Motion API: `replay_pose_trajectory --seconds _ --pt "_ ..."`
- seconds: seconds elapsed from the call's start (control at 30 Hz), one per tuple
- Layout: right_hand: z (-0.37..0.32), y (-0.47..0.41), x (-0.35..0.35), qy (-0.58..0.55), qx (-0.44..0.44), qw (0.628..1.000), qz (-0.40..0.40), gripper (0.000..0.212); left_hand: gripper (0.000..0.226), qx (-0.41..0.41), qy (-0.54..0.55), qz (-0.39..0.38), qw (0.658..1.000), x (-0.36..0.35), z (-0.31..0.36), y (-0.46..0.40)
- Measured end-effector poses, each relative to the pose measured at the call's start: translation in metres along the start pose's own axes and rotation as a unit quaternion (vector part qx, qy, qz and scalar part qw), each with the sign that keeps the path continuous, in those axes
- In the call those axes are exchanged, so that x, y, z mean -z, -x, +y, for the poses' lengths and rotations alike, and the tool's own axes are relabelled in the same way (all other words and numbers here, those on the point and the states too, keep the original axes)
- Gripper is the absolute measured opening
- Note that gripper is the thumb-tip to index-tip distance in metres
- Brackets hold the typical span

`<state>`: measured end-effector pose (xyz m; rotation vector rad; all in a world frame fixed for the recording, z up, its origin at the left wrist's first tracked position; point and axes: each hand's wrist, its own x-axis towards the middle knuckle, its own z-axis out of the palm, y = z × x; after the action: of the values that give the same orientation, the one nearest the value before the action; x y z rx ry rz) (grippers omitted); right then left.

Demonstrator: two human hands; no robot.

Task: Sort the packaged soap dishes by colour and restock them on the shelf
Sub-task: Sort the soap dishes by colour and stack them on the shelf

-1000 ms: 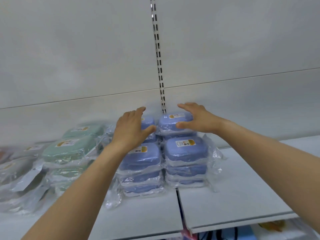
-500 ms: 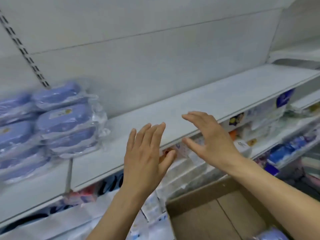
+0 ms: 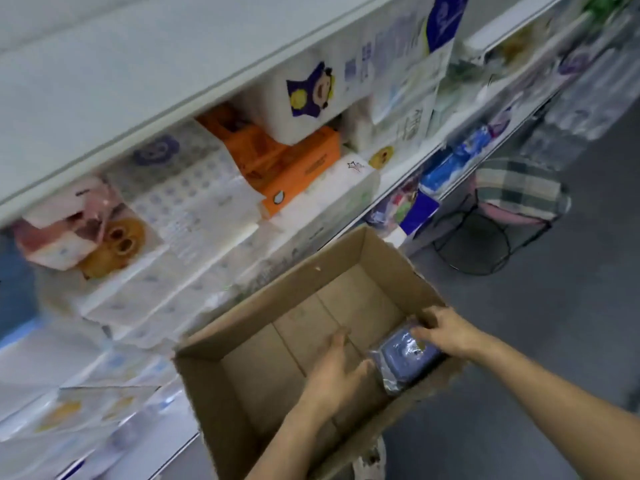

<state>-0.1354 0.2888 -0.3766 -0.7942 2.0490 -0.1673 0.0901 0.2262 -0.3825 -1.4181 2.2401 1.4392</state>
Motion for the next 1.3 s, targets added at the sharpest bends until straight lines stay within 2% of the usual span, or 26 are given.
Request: replay_pose_trajectory --seconds 0.1,0.17,0.27,0.33,0.4,0.47,0.53,0.6,0.67,0.8,0.83,0.9,0.93,0.97,1.0,1.07,1.13,1.2,1.23,1.3 --pt "0.026 -0.045 -0.025 -0.056 -0.088 0.994 -0.02 0.041 0.08 0.055 0.03 -0.037 0.997 -0.042 -0.015 -0.037" --pt "0.034 -0.072 -0.039 -0.118 -0.135 0.984 -0.008 0.047 0.069 0.059 0.011 -0.045 0.997 -0.065 -0.025 -0.061" --pt "0.035 -0.098 -0.06 -0.179 -0.205 0.962 0.005 0.054 0.079 0.044 0.008 -0.075 0.996 -0.091 -0.03 -0.092" --pt "0.036 -0.112 -0.076 -0.224 -0.221 0.949 0.022 0.054 0.084 0.011 -0.006 -0.093 0.996 -0.114 -0.042 -0.115" --pt "0.035 -0.12 -0.086 -0.289 -0.208 0.934 0.021 0.047 0.095 0.009 -0.067 -0.084 0.994 -0.123 -0.045 -0.128" --pt "0.033 -0.127 -0.087 -0.346 -0.197 0.917 0.002 0.034 0.099 0.027 -0.168 -0.027 0.985 -0.115 -0.05 -0.135" --pt "0.035 -0.131 -0.084 -0.336 -0.201 0.92 0.019 0.03 0.093 0.047 -0.213 -0.003 0.976 -0.102 -0.061 -0.142" --pt "0.039 -0.137 -0.085 -0.268 -0.211 0.939 0.054 0.035 0.095 0.071 -0.186 0.004 0.98 -0.086 -0.072 -0.147" --pt "0.038 -0.138 -0.092 -0.248 -0.221 0.943 0.036 0.04 0.095 0.114 -0.118 0.038 0.986 -0.07 -0.086 -0.149" --pt "0.022 -0.144 -0.119 -0.366 -0.235 0.899 -0.051 0.045 0.098 0.203 0.024 0.101 0.974 -0.048 -0.121 -0.147" --pt "0.019 -0.146 -0.126 -0.362 -0.224 0.903 -0.054 0.051 0.098 0.212 0.046 0.098 0.971 -0.047 -0.128 -0.146" --pt "0.018 -0.154 -0.147 -0.282 -0.178 0.943 -0.023 0.077 0.099 0.214 0.063 0.076 0.972 -0.048 -0.136 -0.141" --pt "0.016 -0.153 -0.154 -0.202 -0.13 0.971 0.0 0.085 0.1 0.207 0.062 0.07 0.974 -0.048 -0.14 -0.138" --pt "0.015 -0.151 -0.16 -0.093 -0.076 0.992 0.026 0.085 0.101 0.197 0.056 0.074 0.976 -0.048 -0.144 -0.136" --pt "0.015 -0.146 -0.165 0.043 -0.021 0.996 0.069 0.082 0.101 0.185 0.044 0.086 0.978 -0.047 -0.147 -0.133" --pt "0.012 -0.136 -0.169 0.225 0.119 0.959 0.124 0.08 0.1 0.159 0.019 0.11 0.981 -0.043 -0.153 -0.128" --pt "0.008 -0.128 -0.167 0.321 0.227 0.918 0.049 0.089 0.099 0.152 0.018 0.131 0.979 -0.04 -0.161 -0.124" --pt "0.007 -0.132 -0.167 0.425 0.248 0.87 -0.042 0.097 0.098 0.16 0.041 0.146 0.975 -0.037 -0.168 -0.118" --pt "0.008 -0.137 -0.168 0.456 0.245 0.853 -0.061 0.097 0.098 0.162 0.052 0.152 0.974 -0.035 -0.171 -0.114" --pt "0.006 -0.145 -0.169 0.489 0.269 0.829 -0.036 0.096 0.099 0.158 0.062 0.162 0.972 -0.03 -0.177 -0.109"
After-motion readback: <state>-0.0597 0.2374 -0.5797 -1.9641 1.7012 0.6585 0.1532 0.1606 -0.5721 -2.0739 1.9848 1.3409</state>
